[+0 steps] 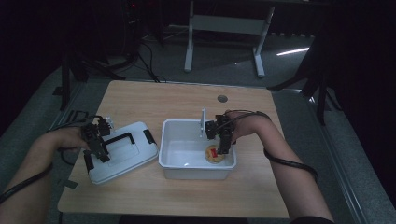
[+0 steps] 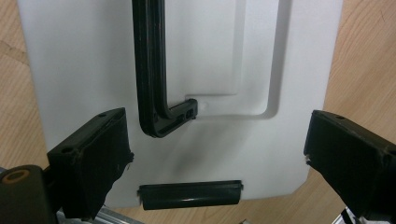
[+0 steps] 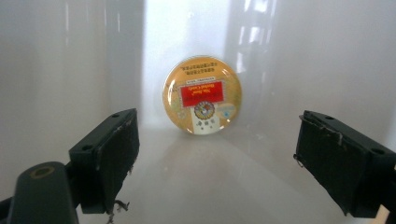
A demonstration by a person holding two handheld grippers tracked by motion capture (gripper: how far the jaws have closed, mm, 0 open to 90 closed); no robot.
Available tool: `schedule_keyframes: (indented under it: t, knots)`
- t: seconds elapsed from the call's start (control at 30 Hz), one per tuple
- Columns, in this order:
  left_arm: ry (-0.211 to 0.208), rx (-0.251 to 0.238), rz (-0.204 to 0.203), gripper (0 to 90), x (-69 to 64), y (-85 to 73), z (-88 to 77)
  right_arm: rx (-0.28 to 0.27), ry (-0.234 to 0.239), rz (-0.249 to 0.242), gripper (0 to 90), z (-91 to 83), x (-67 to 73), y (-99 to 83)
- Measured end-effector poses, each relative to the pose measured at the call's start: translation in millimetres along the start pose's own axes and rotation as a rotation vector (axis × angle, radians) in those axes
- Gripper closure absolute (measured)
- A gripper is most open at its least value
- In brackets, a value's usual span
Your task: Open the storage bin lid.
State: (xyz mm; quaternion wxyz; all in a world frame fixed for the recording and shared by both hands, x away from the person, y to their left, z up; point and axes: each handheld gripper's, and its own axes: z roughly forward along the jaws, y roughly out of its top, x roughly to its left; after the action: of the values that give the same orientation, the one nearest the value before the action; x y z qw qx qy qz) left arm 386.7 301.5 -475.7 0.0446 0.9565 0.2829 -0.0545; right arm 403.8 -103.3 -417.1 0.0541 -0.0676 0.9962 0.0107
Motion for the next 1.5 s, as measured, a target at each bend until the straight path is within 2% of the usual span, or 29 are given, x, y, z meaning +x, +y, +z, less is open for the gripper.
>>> schedule_keyframes:
  t: [0.1, 0.23, 0.33, 0.4, 0.67, 0.73, 1.0, 1.1, 1.2, 1.3, 1.37, 1.5]
  knots:
    - [0.0, -0.005, -0.006, 6.4, -0.6, -0.3, -1.5, -0.039, -0.015, 0.018, 12.9, -17.1, 0.8, -9.4]
    - [0.004, -0.016, -0.011, 6.4, -0.5, -0.7, -3.0, -0.038, -0.036, 0.038, 12.8, -28.0, 2.9, -20.1]
    - [0.005, -0.03, -0.009, 6.4, -0.3, -0.5, -3.7, -0.041, -0.039, 0.042, 12.8, -30.2, 3.0, -23.6]
    - [0.008, -0.027, -0.01, 6.4, -0.1, 0.0, -3.7, -0.03, -0.052, 0.069, 12.8, -36.8, 4.6, -39.6]
    - [0.002, -0.036, -0.01, 6.4, 0.4, 1.9, -3.3, -0.03, -0.059, 0.118, 13.0, -40.9, 7.2, -67.0]
    - [0.01, -0.043, -0.008, 6.4, 0.6, 2.1, -3.3, -0.031, -0.057, 0.136, 13.0, -39.7, 8.7, -79.7]
    - [0.015, -0.042, -0.011, 6.4, 0.6, 2.8, -3.1, -0.026, -0.036, 0.18, 13.3, -27.3, 15.5, -108.8]
    - [0.015, -0.047, -0.009, 6.4, 0.4, 2.8, -3.2, -0.026, -0.03, 0.182, 13.3, -25.0, 17.0, -111.7]
    - [0.036, -0.053, 0.0, 6.5, 1.4, 2.8, -3.9, -0.033, -0.004, 0.204, 13.4, -12.6, 21.7, -124.2]
    - [0.029, -0.051, -0.014, 6.7, 2.8, 2.1, -3.5, -0.024, 0.01, 0.217, 13.4, -3.4, 25.5, -131.4]
    - [0.045, -0.051, -0.016, 9.6, 3.6, 1.7, -3.5, -0.022, 0.019, 0.222, 13.5, 2.3, 28.9, -136.1]
    - [0.049, -0.056, -0.014, 10.5, 3.5, 0.7, -3.1, -0.036, 0.028, 0.231, 13.5, 7.5, 32.9, -141.6]
